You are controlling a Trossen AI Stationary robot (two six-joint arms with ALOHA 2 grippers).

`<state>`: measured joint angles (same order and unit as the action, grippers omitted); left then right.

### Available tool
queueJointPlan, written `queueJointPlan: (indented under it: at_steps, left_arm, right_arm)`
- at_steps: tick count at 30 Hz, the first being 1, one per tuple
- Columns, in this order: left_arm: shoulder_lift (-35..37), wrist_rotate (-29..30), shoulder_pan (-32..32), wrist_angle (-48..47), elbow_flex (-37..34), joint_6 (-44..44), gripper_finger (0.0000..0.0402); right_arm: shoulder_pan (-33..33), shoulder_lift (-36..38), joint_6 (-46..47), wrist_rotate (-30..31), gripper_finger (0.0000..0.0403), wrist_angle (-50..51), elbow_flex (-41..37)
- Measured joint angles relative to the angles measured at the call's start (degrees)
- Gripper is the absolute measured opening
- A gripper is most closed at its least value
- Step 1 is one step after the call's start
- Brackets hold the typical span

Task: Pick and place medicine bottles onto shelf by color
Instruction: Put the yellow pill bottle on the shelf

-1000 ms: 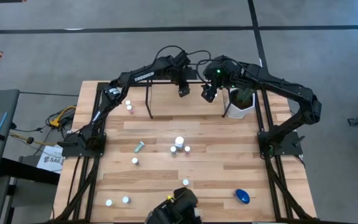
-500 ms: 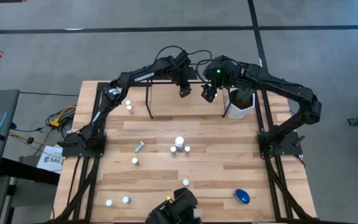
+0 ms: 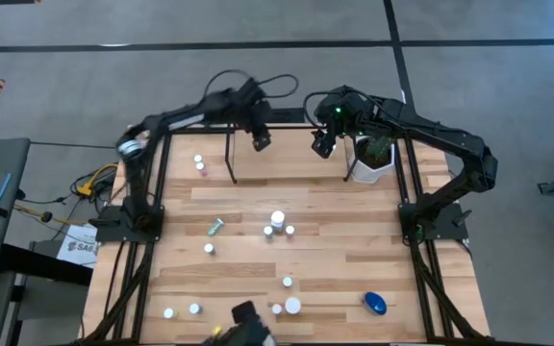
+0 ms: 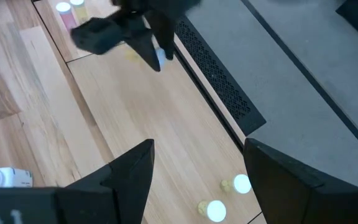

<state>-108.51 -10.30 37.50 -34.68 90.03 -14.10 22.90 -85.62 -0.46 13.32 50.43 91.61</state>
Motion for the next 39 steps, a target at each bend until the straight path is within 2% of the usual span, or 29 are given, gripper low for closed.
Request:
queueJointPlan:
  at_steps: [2, 5, 7, 9, 13, 22, 27, 32, 35, 39]
  left_arm:
    - [6.17, 2.99, -1.47, 17.03, -12.27, 1.27, 0.0105]
    - [12.15, 8.75, -4.48, 43.24, -26.8, 1.22, 0.0107]
    - [13.27, 12.09, -6.12, 54.9, -33.09, 1.85, 0.0107]
    - [13.41, 15.61, -7.23, 60.66, -37.01, 4.38, 0.0107]
    - [13.04, 21.79, -9.27, 65.81, -39.87, 8.85, 0.0108]
    - [12.88, 34.2, -14.81, 67.99, -39.99, 7.89, 0.0108]
    - [12.88, 43.34, -20.04, 69.13, -39.99, 8.91, 0.0108]
    - [12.78, 53.37, -26.03, 68.51, -39.99, 13.73, 0.0108]
    - [10.23, 59.04, -28.81, 69.53, -39.9, 17.63, 0.0108]
    - [3.71, 64.23, -30.71, 78.34, -39.95, 21.03, 0.0108]
  right_arm:
    - [0.0, 0.0, 0.01, 0.0, 0.027, 0.0, 0.0]
    - [0.0, 0.0, 0.01, 0.0, 0.027, 0.0, 0.0]
    - [0.0, 0.0, 0.01, 0.0, 0.027, 0.0, 0.0]
    - [0.0, 0.0, -0.01, 0.0, 0.027, 0.0, 0.0]
    - [0.0, 0.0, 0.01, 0.0, 0.027, 0.0, 0.0]
    - [0.0, 0.0, 0.01, 0.0, 0.027, 0.0, 0.0]
    - [0.0, 0.0, 0.01, 0.0, 0.027, 0.0, 0.0]
    - [0.0, 0.0, 0.01, 0.0, 0.027, 0.0, 0.0]
    - [0.0, 0.0, 0.01, 0.0, 0.027, -0.02, 0.0]
    - [0.0, 0.0, 0.01, -0.01, 0.027, -0.03, 0.0]
